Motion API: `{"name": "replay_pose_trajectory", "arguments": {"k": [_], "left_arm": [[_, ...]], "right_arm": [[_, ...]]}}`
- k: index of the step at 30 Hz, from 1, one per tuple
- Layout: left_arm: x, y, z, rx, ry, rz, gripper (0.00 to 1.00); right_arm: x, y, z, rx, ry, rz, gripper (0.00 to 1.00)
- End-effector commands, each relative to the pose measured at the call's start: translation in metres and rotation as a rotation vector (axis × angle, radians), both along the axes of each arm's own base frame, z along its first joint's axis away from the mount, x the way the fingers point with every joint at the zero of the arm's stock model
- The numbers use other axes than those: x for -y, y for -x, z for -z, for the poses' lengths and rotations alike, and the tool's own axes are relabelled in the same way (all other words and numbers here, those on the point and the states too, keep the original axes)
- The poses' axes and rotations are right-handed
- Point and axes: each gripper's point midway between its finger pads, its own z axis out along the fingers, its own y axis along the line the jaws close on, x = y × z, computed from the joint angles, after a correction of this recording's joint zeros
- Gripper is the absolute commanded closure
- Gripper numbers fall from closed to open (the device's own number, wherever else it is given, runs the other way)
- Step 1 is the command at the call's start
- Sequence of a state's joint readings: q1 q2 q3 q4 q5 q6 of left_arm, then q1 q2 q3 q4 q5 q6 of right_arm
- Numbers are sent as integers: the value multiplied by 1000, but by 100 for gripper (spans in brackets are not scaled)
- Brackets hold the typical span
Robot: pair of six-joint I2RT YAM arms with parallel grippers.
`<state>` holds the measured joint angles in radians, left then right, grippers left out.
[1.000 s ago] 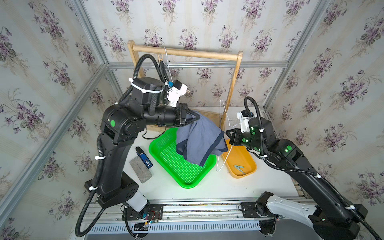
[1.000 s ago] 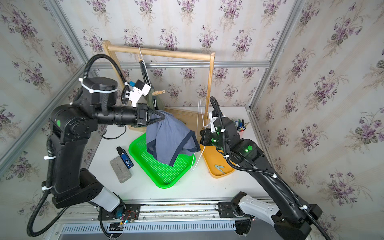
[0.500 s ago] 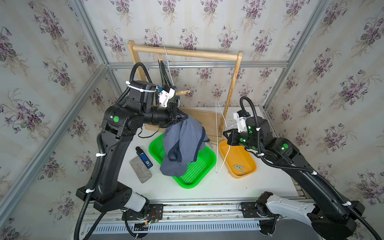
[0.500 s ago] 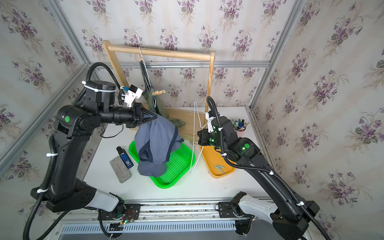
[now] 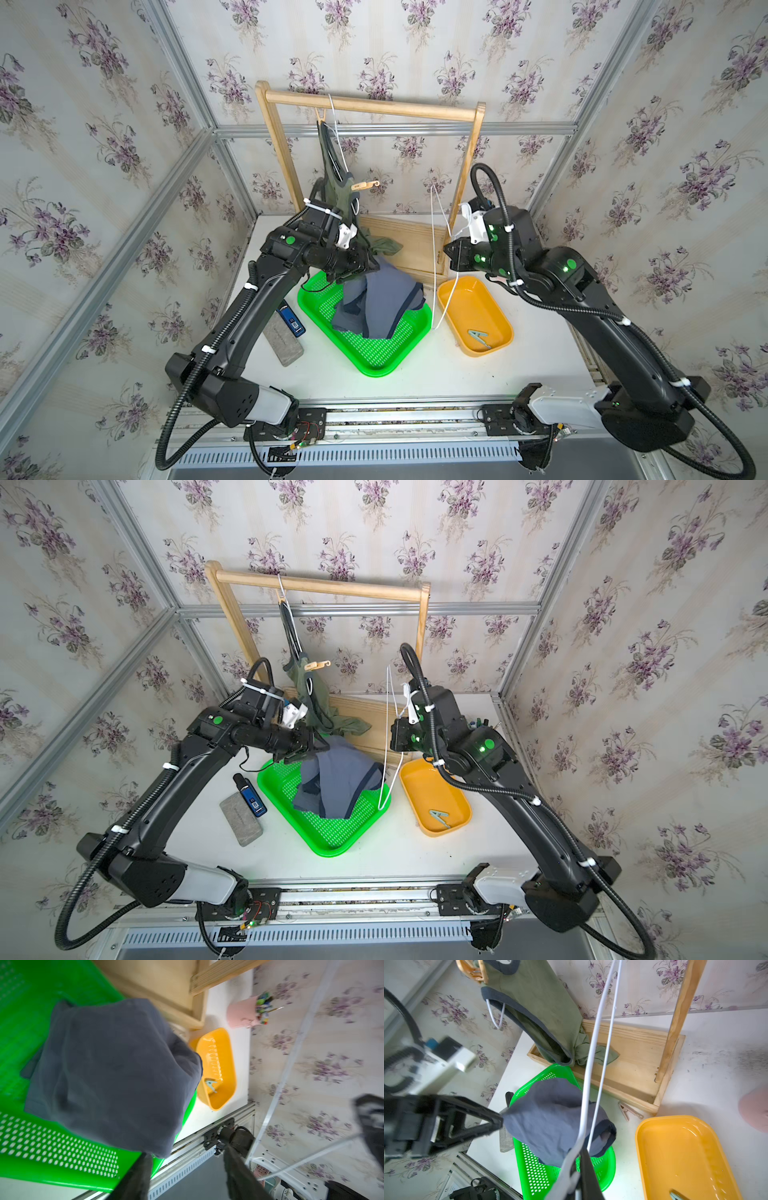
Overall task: Remove the clothespins securing tank tops to the hanger
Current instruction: Place the tank top in the basket, then adjust the hanger.
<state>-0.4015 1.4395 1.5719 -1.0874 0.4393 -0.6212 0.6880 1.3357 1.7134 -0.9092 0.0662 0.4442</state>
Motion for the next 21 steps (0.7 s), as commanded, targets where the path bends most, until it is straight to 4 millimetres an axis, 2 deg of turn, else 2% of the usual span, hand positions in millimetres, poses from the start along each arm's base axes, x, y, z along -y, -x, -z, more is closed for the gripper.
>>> {"name": "replay_pose_trajectory", "arguments": {"k": [1,3,5,10,15,21], "left_arm": [[-17,13,22,-30,-64,-35,1],[-18,16,20,-25,-61,-29,1],[-14,13,8,11,-46,-16,1],[15,8,-50,182,5,90,1],[52,5,-75,252,20,170,1],[99,12,-81,278,44,291,6]], "right_arm": [[4,-14,-4,-12,100,37,100],[-4,-29,-15,-6,132,37,100],[-15,-45,-27,5,151,29,100],[-37,-81,-39,-5,95,36,100],[-57,-84,-24,-81,32,8,100],[-62,-80,-25,-96,3,-2,100]]}}
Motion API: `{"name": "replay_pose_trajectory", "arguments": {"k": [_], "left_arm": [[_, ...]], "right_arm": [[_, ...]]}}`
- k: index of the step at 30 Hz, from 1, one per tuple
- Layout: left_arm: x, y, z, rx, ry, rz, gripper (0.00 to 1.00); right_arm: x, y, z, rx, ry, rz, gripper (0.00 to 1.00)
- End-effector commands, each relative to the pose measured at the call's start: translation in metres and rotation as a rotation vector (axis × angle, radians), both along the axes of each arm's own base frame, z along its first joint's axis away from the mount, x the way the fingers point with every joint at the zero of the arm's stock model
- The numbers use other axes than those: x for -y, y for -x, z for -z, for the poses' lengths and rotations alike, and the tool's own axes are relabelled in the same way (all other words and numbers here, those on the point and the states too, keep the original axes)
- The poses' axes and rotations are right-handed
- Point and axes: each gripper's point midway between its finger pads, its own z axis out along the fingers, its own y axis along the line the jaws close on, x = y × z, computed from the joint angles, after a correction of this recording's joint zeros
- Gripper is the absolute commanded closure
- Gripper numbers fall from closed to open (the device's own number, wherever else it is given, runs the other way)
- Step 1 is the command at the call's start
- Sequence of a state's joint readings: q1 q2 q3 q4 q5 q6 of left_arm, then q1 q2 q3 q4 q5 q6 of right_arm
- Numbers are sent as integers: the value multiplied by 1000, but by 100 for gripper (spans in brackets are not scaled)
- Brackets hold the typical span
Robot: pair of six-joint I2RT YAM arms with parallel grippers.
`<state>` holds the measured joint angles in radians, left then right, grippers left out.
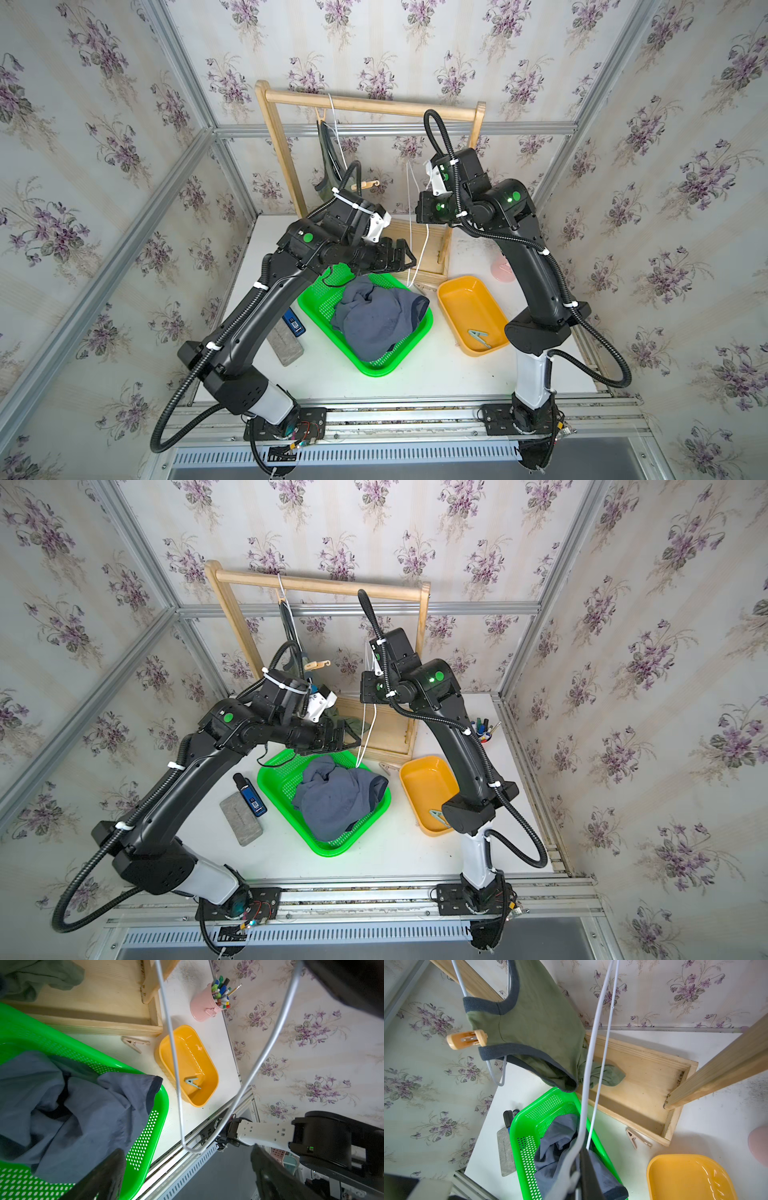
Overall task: Remove the clothespins securing tank tops to the hanger
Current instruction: Adjust the hanger.
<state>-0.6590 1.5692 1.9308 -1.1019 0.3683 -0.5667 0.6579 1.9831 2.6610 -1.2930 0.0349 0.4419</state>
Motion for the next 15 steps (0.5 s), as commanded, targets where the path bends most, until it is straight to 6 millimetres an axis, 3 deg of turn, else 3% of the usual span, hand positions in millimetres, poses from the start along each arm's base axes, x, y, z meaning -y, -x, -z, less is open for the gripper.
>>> {"name": "replay_pose_trajectory", "arguments": {"k": [1,7,11,15], "left_arm": [[20,-1,0,27,3,54,8],[47,-3,-3,12,65,102,25],[54,-9,1,1,71,95,58],[56,-10,3,-7,72,89,75]], "right_arm": [[-4,5,-2,-27,-41,-5,100],[-7,12,-1,-40,-40,-11,100],[-9,14,-1,-49,-48,-14,100],[-9,15,-3,-49,-55,-14,100]]}}
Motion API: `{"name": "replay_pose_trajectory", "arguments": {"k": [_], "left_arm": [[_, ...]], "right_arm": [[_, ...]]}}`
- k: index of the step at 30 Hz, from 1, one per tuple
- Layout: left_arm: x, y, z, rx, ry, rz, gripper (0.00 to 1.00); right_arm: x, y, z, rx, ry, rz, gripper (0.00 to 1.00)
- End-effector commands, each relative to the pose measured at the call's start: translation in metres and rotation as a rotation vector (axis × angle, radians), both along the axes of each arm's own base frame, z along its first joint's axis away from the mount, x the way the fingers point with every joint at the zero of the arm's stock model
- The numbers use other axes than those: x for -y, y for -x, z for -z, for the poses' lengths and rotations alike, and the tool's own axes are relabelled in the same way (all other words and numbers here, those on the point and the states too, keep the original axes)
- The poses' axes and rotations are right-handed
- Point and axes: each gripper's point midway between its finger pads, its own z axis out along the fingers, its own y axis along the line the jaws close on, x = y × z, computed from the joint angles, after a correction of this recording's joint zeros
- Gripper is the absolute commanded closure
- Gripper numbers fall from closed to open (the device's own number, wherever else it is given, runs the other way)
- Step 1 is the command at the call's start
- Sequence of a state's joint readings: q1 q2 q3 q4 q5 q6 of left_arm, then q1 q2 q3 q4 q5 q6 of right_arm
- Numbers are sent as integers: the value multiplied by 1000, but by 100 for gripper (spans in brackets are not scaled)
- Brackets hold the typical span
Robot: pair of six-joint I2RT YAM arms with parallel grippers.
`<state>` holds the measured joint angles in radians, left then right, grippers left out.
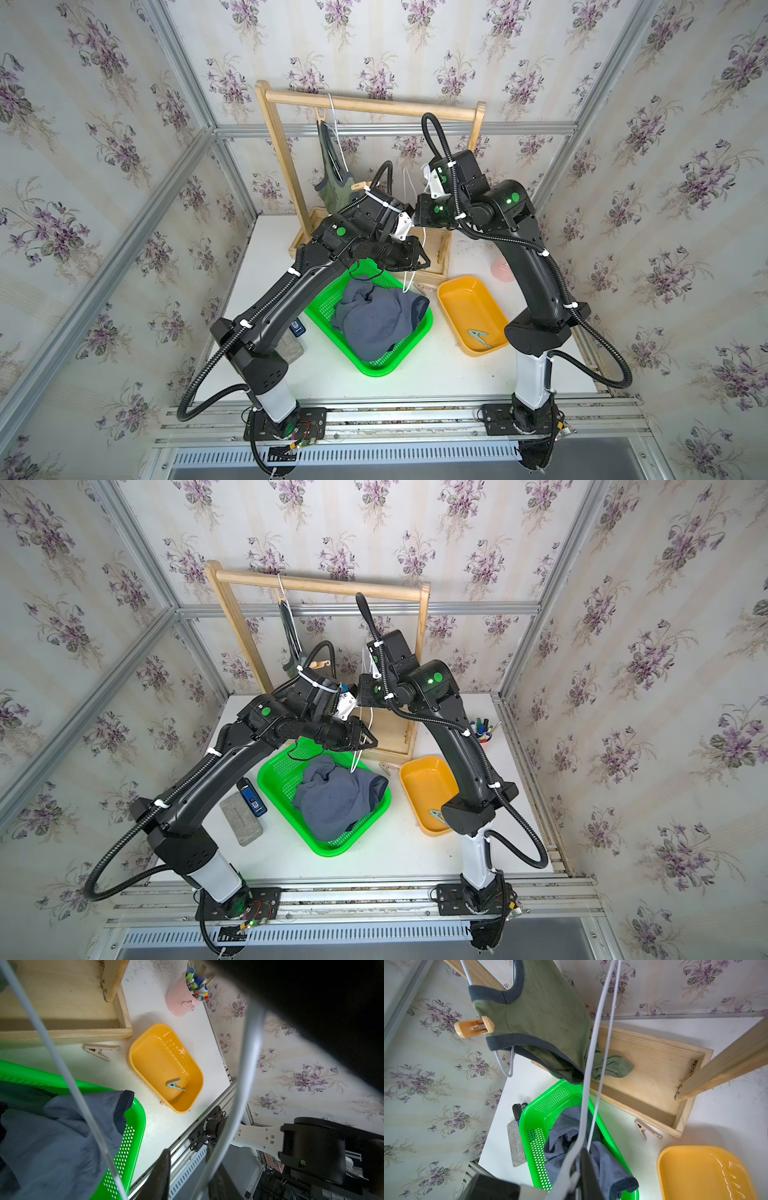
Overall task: Remove the clothespins securing tank tops to the hanger
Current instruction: Adjust the hanger.
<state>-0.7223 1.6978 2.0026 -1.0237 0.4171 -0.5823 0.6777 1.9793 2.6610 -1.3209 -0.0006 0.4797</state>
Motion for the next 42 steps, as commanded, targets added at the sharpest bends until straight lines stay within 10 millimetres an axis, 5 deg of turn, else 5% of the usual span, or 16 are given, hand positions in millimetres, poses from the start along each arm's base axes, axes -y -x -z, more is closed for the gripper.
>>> {"name": "replay_pose_trajectory", "arguments": {"k": [1,8,19,33,42], "left_arm": [[6,-2,-5,7,26,0,78],[7,-3,-4,1,27,-3,99],[5,-5,-14,16,44,-16,100],[4,-13,-29,37,80,-22,100],[2,-16,-37,48,97,-25,100]], "right_arm": [[0,2,-7,2,-29,8,100],[1,3,-5,-2,-20,7,100],[-4,3,-9,4,-43,-13,99],[-15,18,-17,-34,-118,-56,73],[-13,43,10,-91,-107,-57,77]]}}
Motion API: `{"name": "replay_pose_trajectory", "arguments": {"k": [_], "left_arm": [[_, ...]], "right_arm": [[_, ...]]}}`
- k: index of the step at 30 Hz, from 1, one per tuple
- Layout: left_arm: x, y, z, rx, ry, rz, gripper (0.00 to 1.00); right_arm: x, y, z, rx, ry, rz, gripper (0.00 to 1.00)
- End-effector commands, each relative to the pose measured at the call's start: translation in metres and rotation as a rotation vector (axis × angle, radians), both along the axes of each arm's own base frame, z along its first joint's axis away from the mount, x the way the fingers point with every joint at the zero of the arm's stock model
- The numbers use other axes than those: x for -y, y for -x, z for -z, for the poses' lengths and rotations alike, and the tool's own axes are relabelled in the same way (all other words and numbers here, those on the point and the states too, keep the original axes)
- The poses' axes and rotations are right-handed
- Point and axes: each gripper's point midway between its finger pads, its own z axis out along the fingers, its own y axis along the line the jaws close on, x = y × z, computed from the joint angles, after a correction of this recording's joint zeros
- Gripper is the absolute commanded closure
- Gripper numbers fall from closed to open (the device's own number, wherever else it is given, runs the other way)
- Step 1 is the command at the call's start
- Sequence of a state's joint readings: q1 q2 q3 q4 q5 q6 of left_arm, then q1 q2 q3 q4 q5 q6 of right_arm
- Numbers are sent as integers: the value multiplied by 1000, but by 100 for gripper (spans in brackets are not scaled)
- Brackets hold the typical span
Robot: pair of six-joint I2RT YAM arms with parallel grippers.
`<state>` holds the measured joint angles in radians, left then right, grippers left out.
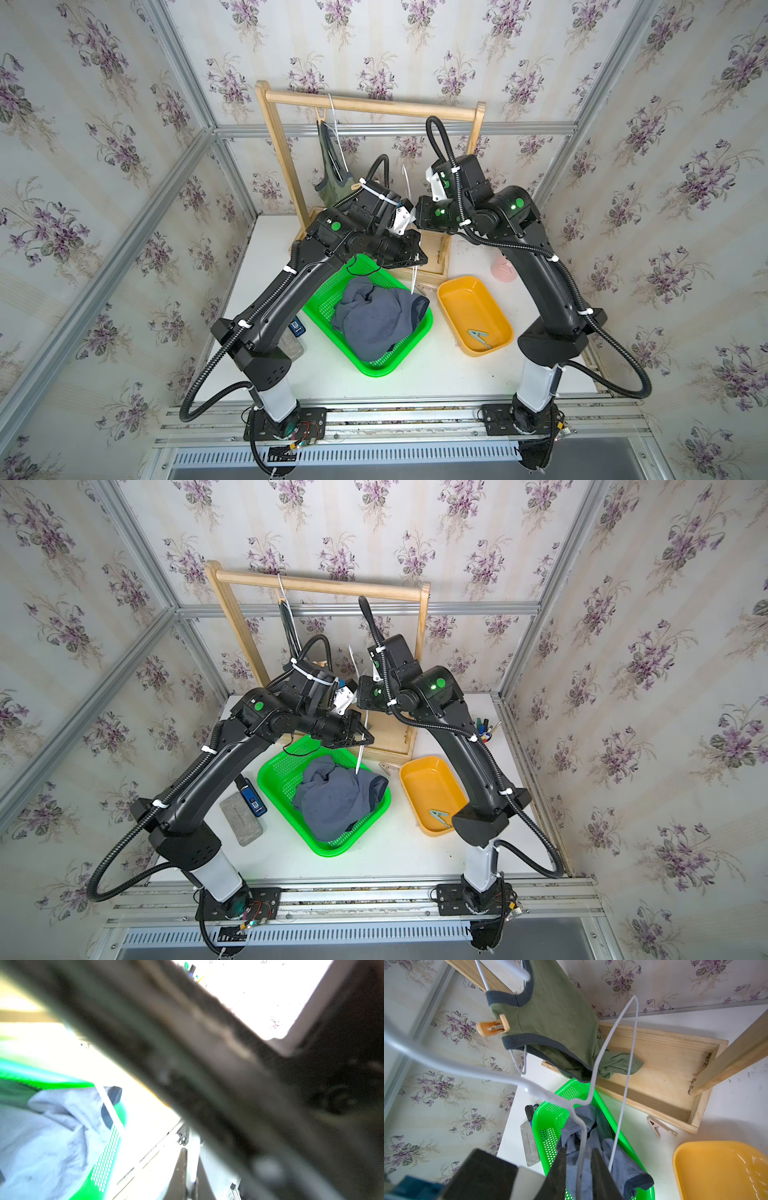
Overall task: Remove the clothespins securing tank tops to the hanger
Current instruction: Adjust the hanger.
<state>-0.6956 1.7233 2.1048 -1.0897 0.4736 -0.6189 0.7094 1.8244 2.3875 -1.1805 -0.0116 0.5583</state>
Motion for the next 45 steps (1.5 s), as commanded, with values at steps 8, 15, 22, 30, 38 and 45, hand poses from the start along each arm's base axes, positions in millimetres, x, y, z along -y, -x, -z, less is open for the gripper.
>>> {"name": "replay_pose_trajectory", "arguments": {"k": [8,15,22,30,38,45], "left_arm": [[5,-16,-19,87,60,-12,100],[8,-12,-20,77,73,9,100],[7,-9,-20,73,76,15,100],[-3,-7,-25,101,63,-21,49],[-21,2,-44,153,67,-58,17],[-65,11,-52,218,-13,-145,18]], "right_arm": [[8,52,26,-79,-265,-29,85],[12,54,24,-58,-294,-19,96],[8,48,29,-60,-285,-20,100],[16,36,24,-40,-298,12,100],[18,16,11,-5,-308,-1,100],[21,-11,-32,82,-338,-20,100]]}}
